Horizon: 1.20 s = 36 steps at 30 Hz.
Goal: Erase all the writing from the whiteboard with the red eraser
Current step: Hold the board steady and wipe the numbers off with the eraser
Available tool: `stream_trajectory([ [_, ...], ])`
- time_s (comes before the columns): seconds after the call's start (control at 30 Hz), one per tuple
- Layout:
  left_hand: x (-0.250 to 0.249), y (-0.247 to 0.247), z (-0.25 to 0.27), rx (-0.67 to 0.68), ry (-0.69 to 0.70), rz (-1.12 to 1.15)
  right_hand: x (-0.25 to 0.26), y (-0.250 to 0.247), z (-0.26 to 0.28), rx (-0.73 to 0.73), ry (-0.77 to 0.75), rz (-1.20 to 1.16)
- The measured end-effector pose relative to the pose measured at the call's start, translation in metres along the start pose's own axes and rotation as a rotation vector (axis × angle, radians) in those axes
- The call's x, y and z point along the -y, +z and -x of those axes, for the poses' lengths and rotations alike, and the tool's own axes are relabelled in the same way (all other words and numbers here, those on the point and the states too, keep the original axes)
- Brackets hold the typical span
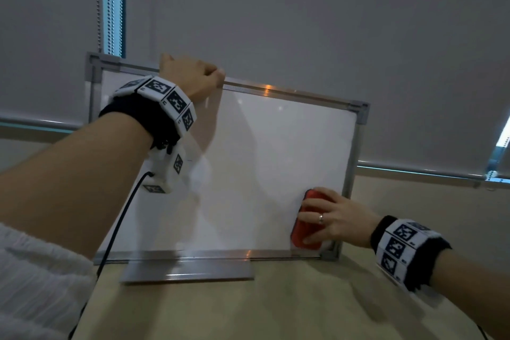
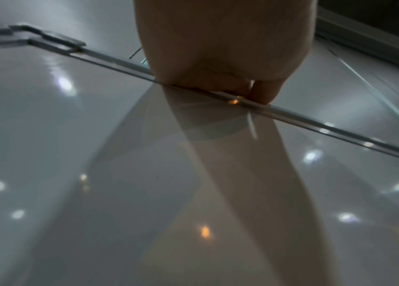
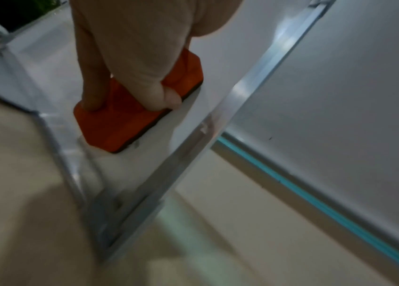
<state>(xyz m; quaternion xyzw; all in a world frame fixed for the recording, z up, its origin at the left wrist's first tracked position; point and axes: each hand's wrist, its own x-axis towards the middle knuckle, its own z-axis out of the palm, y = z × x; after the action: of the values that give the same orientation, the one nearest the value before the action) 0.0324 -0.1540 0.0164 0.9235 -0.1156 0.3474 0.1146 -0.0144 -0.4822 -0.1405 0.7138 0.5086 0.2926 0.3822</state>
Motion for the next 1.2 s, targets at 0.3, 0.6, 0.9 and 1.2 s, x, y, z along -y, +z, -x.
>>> stream_trajectory([
  [0.3, -0.004, 0.003, -0.001, 0.015, -0.017, 0.006, -0.016, -0.009, 0.020, 0.012, 0.125, -0.019],
  [0.6, -0.007, 0.005, 0.001, 0.027, -0.022, 0.010, -0.048, -0.008, 0.036, -0.102, 0.087, 0.040],
  [0.9, -0.004, 0.006, -0.004, -0.008, -0.008, -0.016, 0.004, 0.023, 0.040, 0.062, 0.084, -0.029],
  [1.2, -0.004, 0.009, -0.004, 0.003, -0.008, -0.003, -0.085, -0.017, 0.014, -0.478, 0.536, -0.099],
])
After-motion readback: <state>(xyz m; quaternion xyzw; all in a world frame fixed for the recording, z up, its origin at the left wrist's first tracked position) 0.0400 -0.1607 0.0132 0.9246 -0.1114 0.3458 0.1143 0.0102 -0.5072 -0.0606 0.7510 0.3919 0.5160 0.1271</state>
